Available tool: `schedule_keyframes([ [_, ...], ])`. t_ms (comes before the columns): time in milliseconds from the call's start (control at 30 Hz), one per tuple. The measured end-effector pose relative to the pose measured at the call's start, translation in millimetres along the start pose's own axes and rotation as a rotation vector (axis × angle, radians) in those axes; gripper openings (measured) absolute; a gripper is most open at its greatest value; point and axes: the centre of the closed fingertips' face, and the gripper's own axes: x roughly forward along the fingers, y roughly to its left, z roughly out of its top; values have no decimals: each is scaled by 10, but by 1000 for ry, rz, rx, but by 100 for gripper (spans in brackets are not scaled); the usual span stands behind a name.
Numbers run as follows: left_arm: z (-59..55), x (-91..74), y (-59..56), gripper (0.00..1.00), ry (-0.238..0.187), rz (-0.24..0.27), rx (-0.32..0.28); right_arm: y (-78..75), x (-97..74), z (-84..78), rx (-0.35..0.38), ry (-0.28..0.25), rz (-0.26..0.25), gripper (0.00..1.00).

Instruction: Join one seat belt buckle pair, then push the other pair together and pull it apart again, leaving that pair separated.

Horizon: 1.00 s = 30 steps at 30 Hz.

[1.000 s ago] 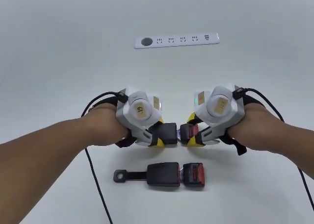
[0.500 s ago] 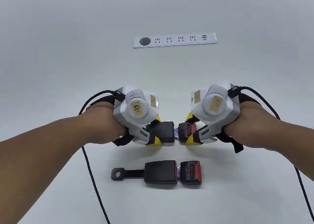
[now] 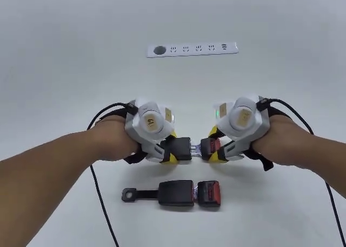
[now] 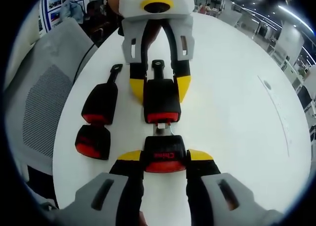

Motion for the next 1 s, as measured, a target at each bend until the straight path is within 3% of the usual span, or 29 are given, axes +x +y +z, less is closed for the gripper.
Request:
schedule_keyframes([
  [267,-10,-2,13,33,-3,2,0,-7,-33,-20,-9,-2,-2,32],
  [633,4,1,1,33,-2,-6,1,-42,-269,-393,26,26,-22,33],
  [933,-14,9,19,33,3,-3,-2,-68,-383,-699,-33,67,-27,34],
  [1000,-12,9,22,33,3,-2,-3,-88,-417,-770,17,55,-31,34],
])
